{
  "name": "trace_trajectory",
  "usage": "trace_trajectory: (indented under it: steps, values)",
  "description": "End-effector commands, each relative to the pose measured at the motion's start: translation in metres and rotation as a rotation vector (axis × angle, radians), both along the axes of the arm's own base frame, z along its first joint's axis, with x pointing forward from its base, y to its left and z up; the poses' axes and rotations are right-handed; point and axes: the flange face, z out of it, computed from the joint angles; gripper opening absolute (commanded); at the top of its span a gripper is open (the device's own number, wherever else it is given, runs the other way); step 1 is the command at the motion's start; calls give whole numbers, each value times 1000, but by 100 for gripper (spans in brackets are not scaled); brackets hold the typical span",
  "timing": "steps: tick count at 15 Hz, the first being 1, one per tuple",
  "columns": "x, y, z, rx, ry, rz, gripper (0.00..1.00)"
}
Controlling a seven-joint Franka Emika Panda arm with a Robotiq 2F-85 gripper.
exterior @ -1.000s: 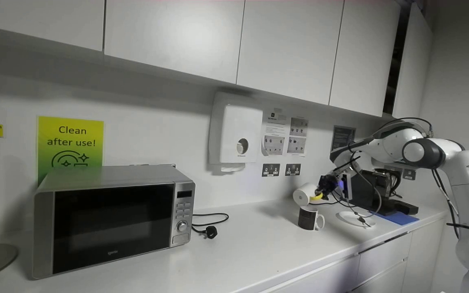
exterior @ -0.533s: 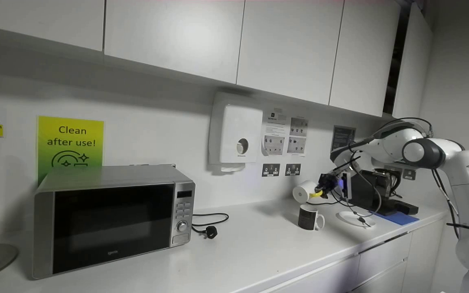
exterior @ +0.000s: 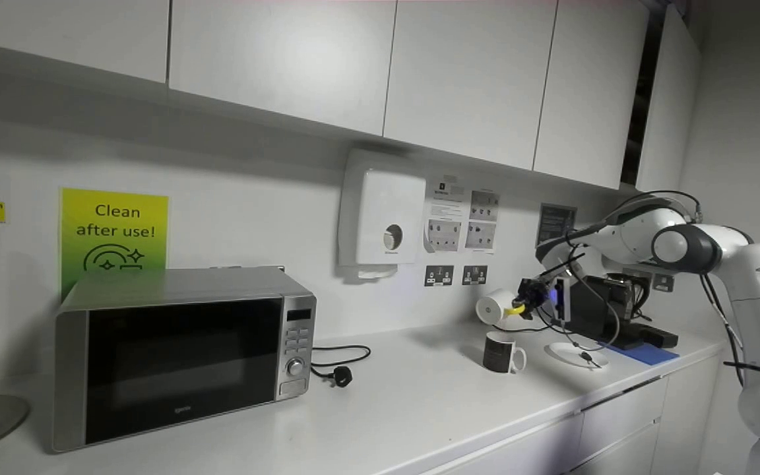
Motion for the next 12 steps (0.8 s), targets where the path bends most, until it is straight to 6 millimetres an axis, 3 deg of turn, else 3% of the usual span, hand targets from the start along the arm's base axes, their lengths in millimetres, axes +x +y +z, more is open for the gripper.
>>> trace_trajectory:
  steps: [1, 12]
  values:
    - [3, -8, 18, 70, -9, 16, 5]
    - [6, -8, 18, 91, -7, 7, 5]
